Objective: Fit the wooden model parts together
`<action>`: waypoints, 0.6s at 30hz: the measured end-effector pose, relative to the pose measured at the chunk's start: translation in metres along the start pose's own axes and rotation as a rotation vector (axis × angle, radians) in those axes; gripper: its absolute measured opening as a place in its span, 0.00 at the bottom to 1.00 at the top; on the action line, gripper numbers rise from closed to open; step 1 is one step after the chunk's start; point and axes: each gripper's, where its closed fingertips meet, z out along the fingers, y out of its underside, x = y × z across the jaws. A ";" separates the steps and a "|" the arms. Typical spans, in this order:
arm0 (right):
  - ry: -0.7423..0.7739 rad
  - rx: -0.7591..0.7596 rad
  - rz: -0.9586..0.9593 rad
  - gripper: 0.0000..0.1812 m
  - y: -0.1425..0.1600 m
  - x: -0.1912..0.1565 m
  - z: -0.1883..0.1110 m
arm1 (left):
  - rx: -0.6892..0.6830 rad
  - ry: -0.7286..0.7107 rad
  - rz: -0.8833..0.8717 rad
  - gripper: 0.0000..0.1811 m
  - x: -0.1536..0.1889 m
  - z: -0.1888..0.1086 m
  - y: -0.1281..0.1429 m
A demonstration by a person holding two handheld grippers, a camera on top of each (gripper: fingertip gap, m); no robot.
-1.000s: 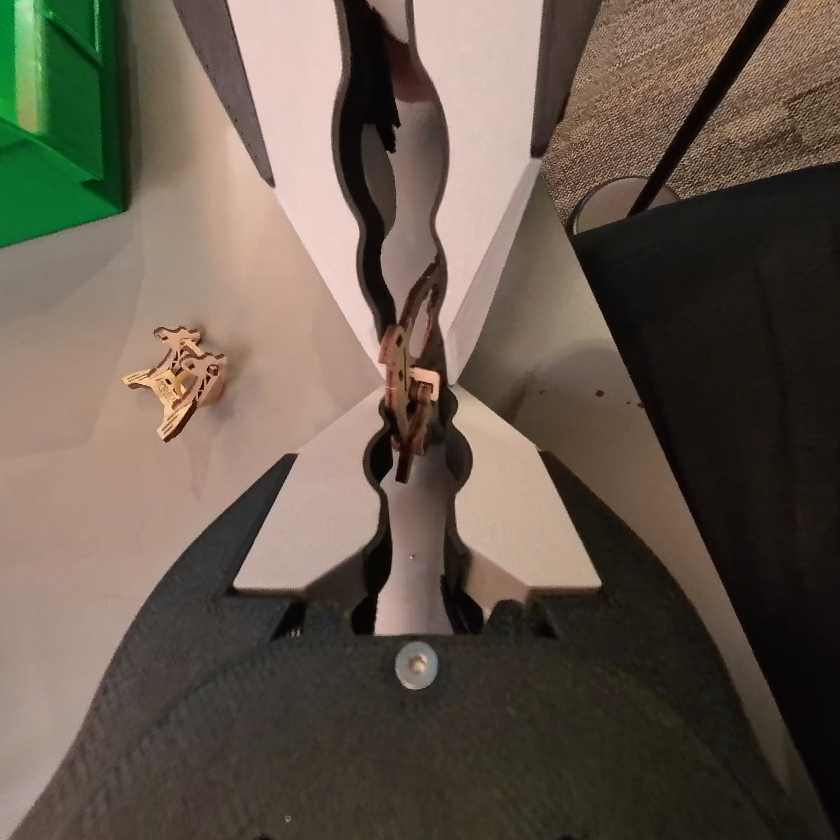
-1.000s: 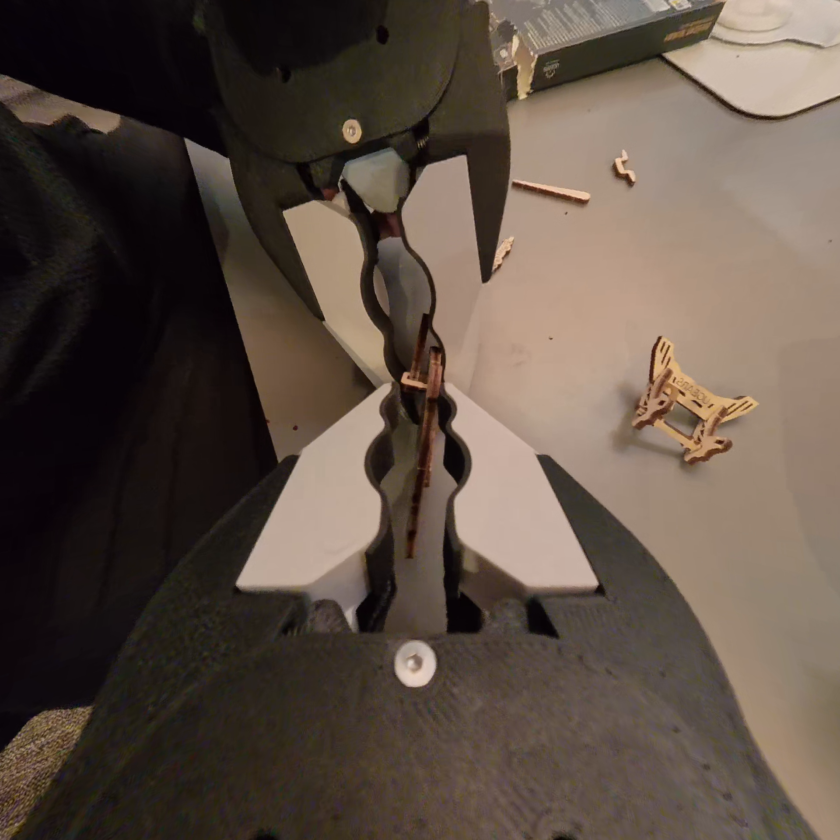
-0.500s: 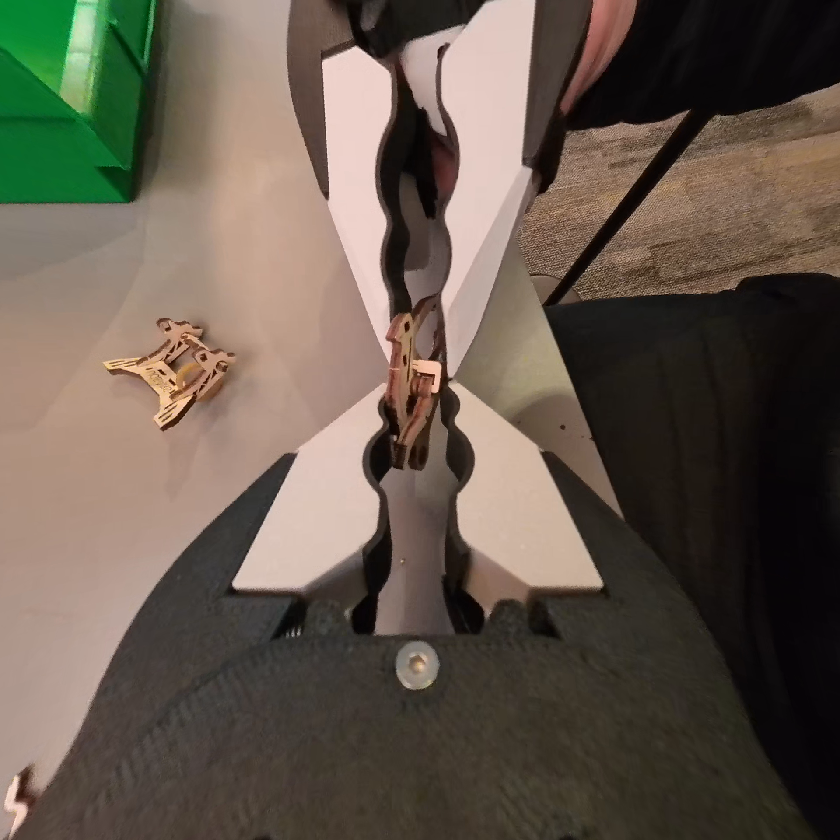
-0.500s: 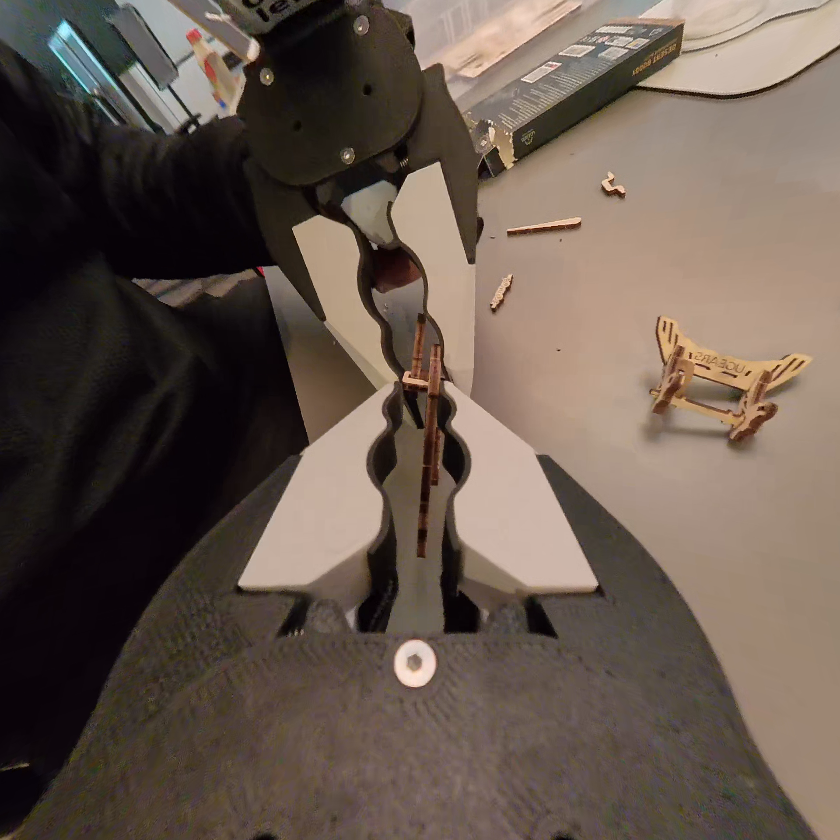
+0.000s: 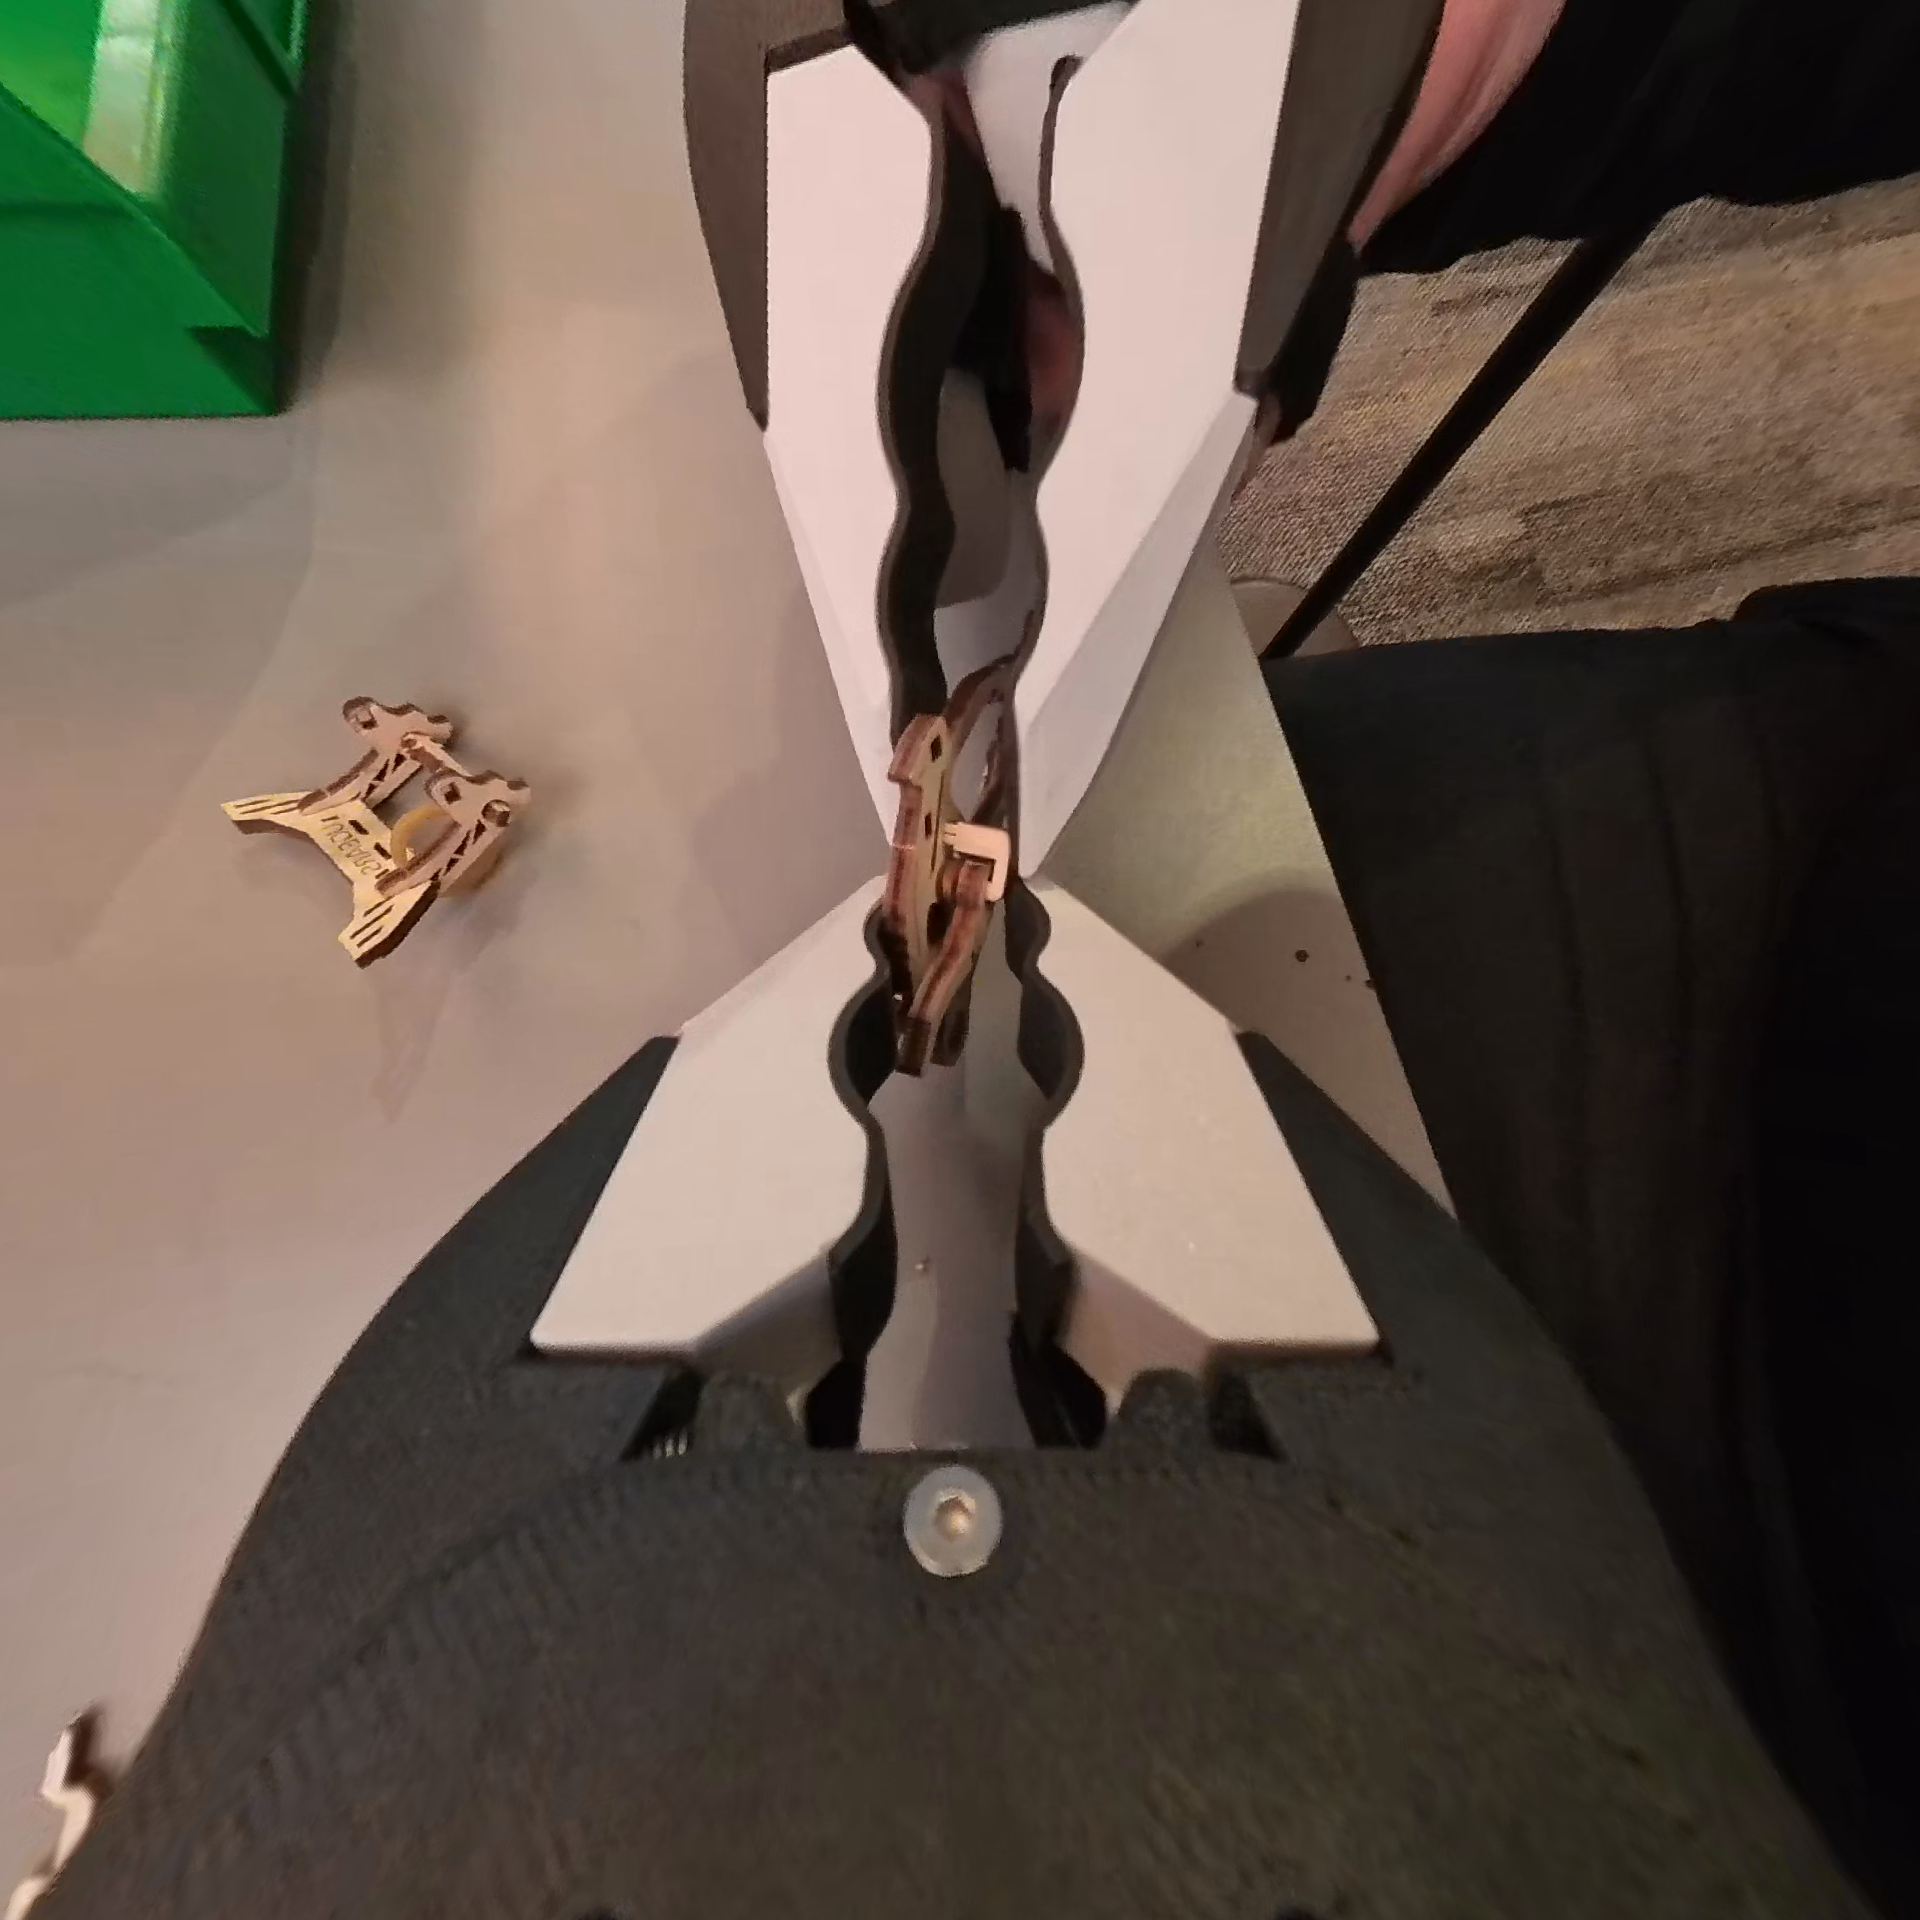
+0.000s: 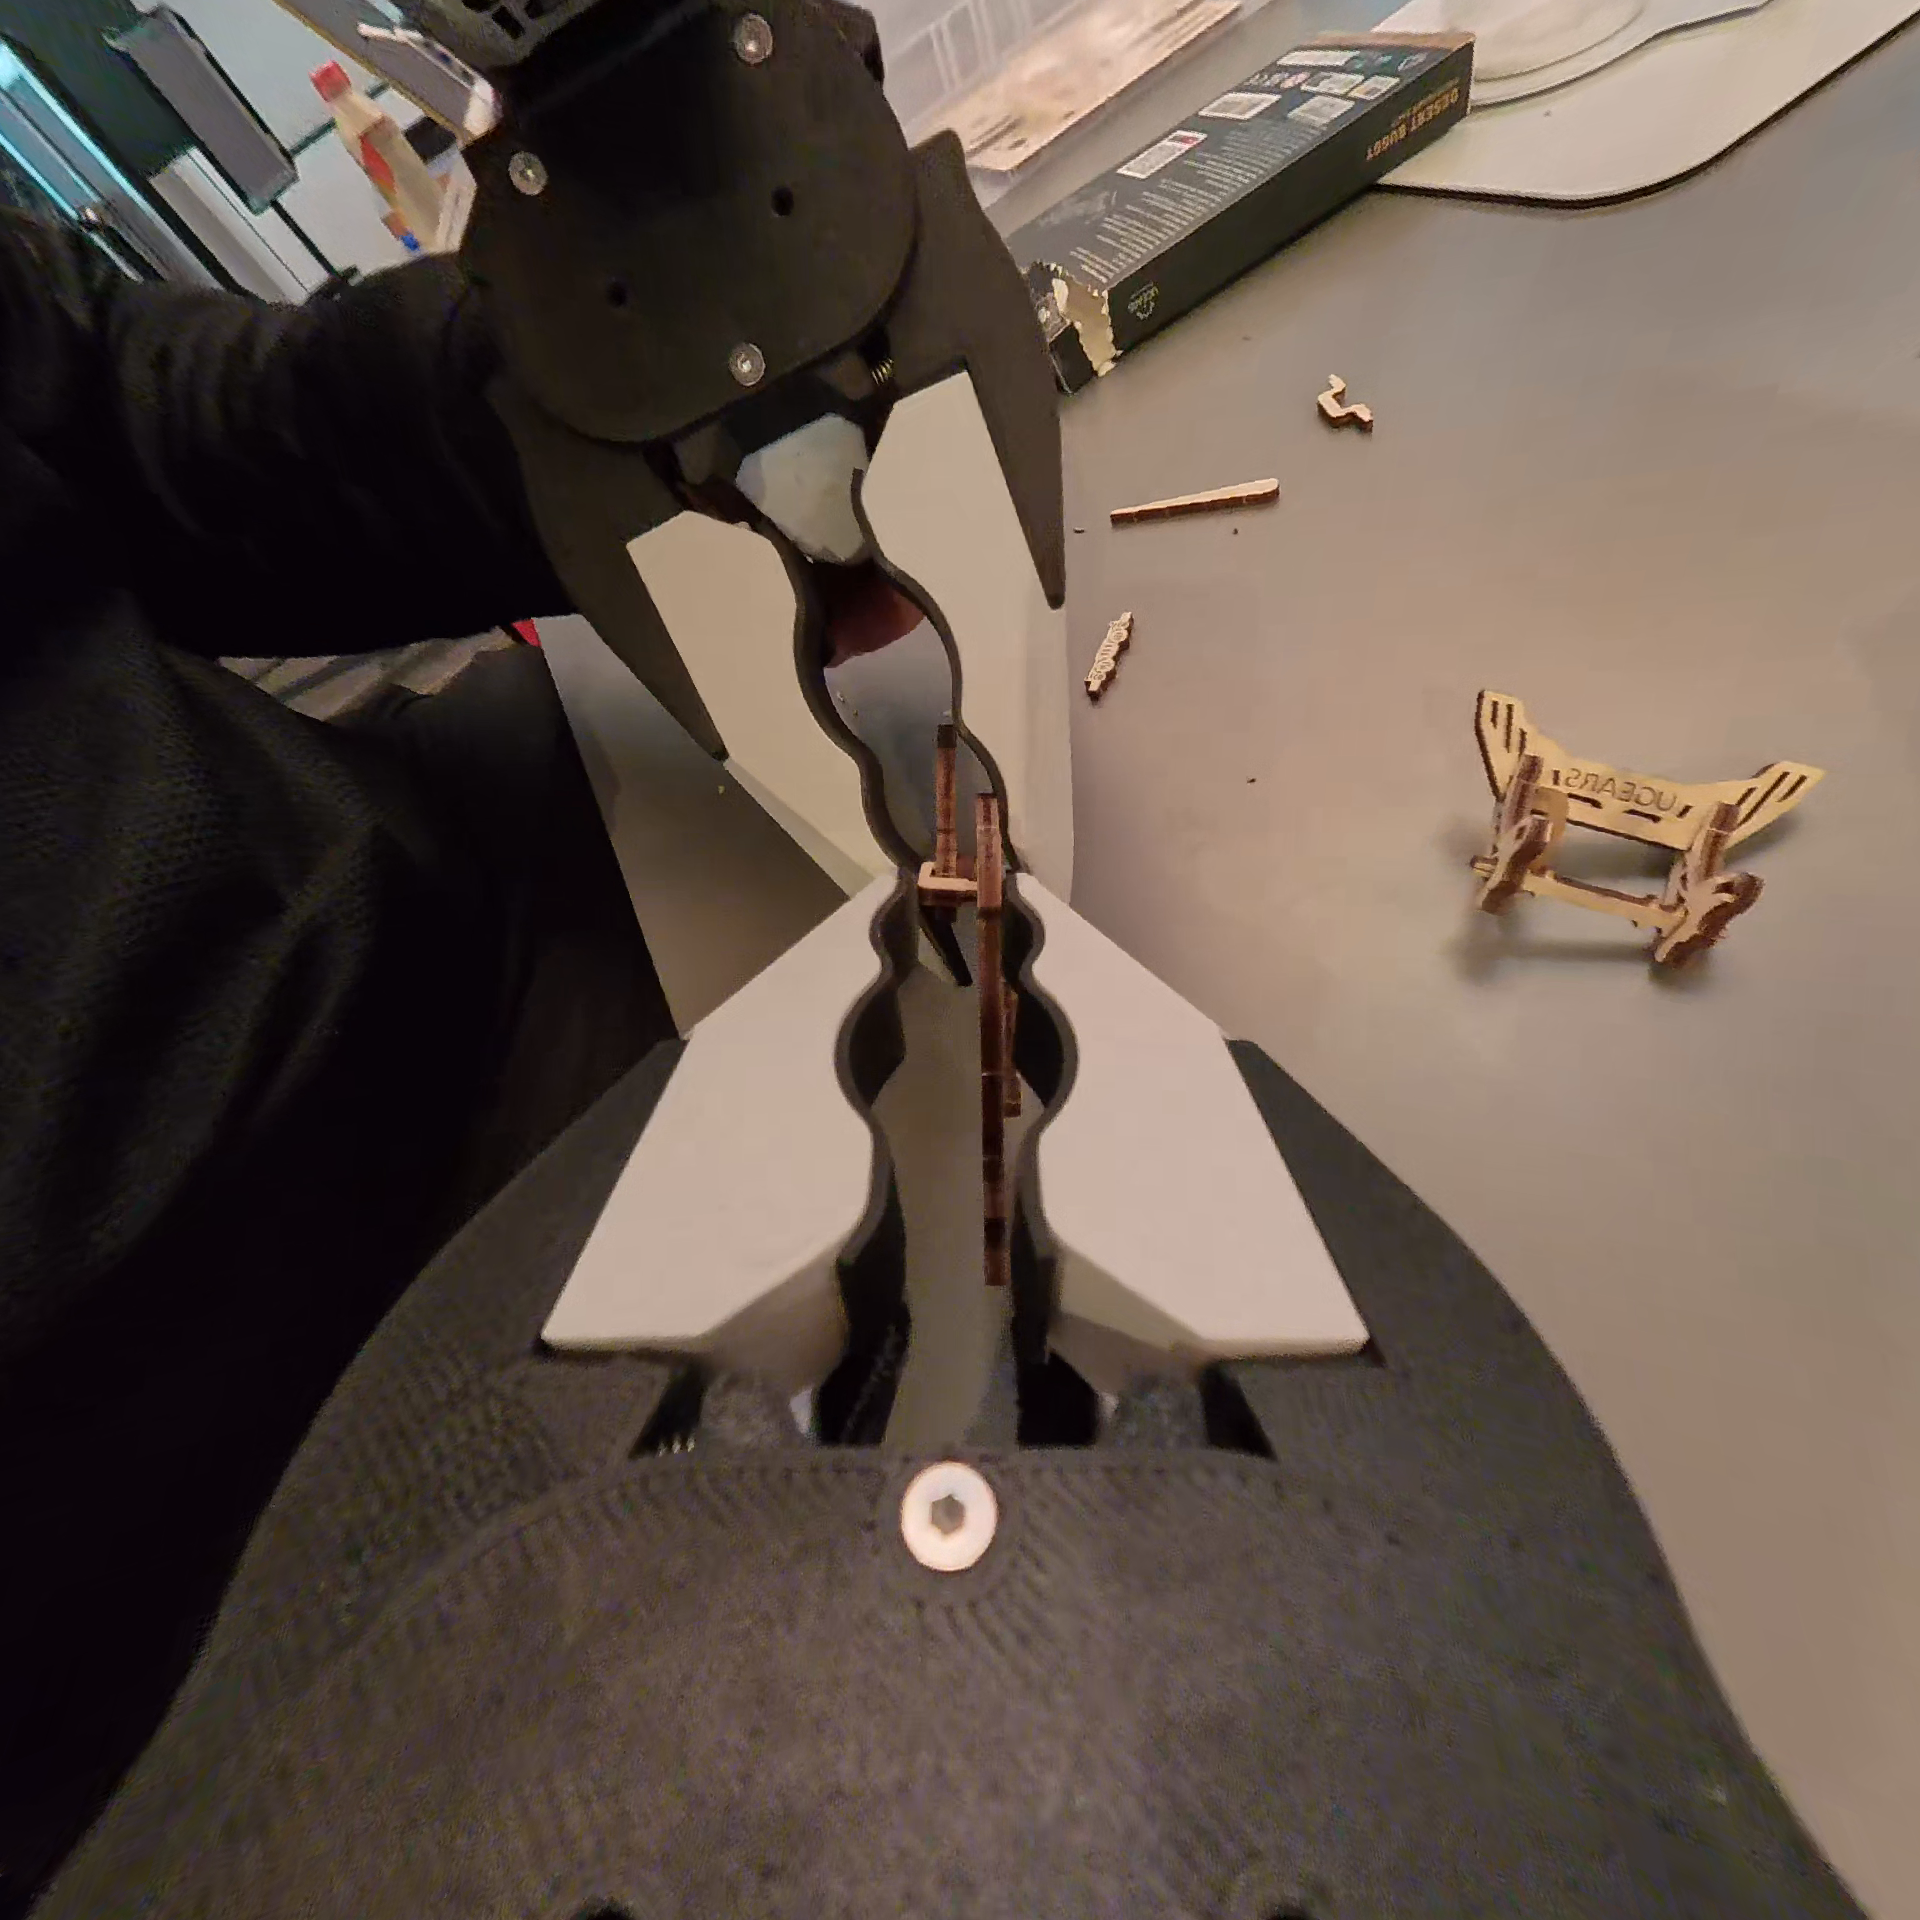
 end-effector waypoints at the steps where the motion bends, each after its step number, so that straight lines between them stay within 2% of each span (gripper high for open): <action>1: -0.006 0.006 0.009 0.07 -0.001 0.000 0.000 | 0.009 0.003 -0.003 0.08 0.000 0.000 -0.001; 18: -0.009 -0.036 -0.057 0.06 0.005 -0.002 -0.001 | -0.035 0.010 0.058 0.07 0.004 0.003 0.001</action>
